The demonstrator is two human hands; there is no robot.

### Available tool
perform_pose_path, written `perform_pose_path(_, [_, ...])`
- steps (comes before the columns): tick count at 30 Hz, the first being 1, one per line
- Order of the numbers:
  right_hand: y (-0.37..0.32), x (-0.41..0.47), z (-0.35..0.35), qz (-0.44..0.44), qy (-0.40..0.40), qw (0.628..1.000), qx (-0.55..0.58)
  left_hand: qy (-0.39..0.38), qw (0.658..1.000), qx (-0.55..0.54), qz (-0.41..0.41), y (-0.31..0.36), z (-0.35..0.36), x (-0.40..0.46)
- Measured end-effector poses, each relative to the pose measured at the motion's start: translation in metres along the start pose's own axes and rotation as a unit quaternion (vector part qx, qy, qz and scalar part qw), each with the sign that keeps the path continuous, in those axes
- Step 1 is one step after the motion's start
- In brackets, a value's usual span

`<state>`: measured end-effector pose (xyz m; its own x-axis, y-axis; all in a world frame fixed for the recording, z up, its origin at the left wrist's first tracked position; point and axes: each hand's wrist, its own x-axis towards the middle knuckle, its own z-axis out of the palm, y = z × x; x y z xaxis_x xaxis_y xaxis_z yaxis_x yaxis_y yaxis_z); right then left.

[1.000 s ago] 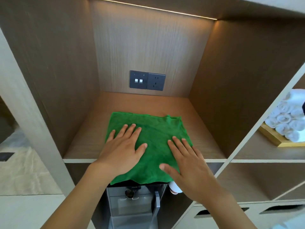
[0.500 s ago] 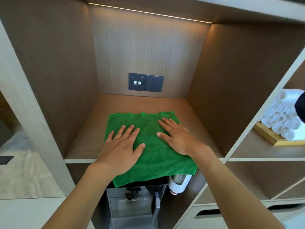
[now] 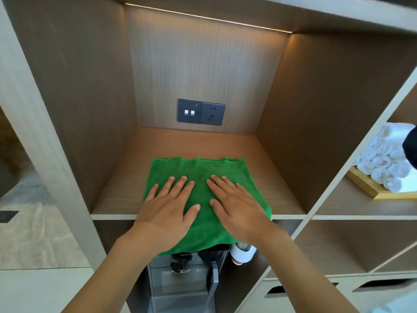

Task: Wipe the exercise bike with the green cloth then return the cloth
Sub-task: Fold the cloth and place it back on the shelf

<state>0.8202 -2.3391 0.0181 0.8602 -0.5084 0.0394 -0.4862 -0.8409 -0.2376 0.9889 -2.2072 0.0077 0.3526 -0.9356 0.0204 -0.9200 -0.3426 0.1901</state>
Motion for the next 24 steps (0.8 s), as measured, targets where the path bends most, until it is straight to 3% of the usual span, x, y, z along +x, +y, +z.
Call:
perform_pose_path(5, [0.007,-0.026,0.016,0.019,0.03,0.999,-0.031,0.004,1.0,0.003,-0.011,0.003,0.005,-0.017])
perform_pose_path(13, [0.036,0.041,-0.02,0.035,-0.046,0.998,0.002,-0.019,1.0,-0.018,-0.012,-0.004,0.0,0.04])
perform_pose_path(24, [0.046,-0.024,-0.006,0.014,0.033,0.999,-0.036,-0.005,1.0,-0.004,0.008,-0.001,-0.003,0.013])
